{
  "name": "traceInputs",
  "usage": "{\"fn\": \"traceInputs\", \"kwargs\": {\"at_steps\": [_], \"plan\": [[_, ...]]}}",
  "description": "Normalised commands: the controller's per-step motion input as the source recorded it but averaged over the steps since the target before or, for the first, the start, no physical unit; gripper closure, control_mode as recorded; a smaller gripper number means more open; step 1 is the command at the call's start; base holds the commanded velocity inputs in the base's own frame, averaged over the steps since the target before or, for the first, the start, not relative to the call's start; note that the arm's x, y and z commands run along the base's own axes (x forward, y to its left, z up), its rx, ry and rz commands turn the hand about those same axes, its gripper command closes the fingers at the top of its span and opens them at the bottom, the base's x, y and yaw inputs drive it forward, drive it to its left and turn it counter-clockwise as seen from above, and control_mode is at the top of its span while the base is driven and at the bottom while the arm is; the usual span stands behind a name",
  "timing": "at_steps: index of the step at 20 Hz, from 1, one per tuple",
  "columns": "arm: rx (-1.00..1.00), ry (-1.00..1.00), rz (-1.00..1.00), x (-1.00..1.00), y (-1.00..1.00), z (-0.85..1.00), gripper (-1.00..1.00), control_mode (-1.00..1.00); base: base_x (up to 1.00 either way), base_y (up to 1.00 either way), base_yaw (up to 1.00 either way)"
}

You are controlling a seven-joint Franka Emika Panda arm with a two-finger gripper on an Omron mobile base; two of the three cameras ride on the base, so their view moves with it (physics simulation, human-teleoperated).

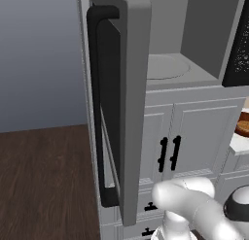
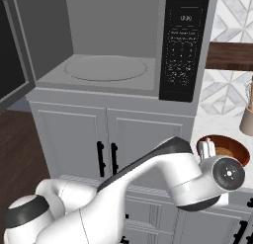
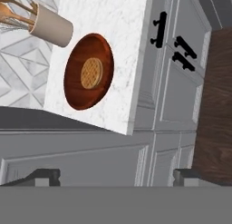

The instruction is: Open the microwave, place the bowl with waffle inside the microwave, then close the microwave door and turn it on.

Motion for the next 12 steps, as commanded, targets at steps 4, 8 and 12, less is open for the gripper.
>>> {"fn": "traceInputs", "kwargs": {"at_steps": [4, 8, 12], "plan": [[0.0, 0.0, 0.0, 0.13, -0.29, -0.36, -1.0, -1.0, 0.0, 0.0, 0.0], [0.0, 0.01, 0.0, 0.27, -0.25, -0.3, -1.0, -1.0, 0.0, 0.0, 0.0], [0.01, 0.01, 0.0, 0.47, -0.17, -0.18, -1.0, -1.0, 0.0, 0.0, 0.0]]}}
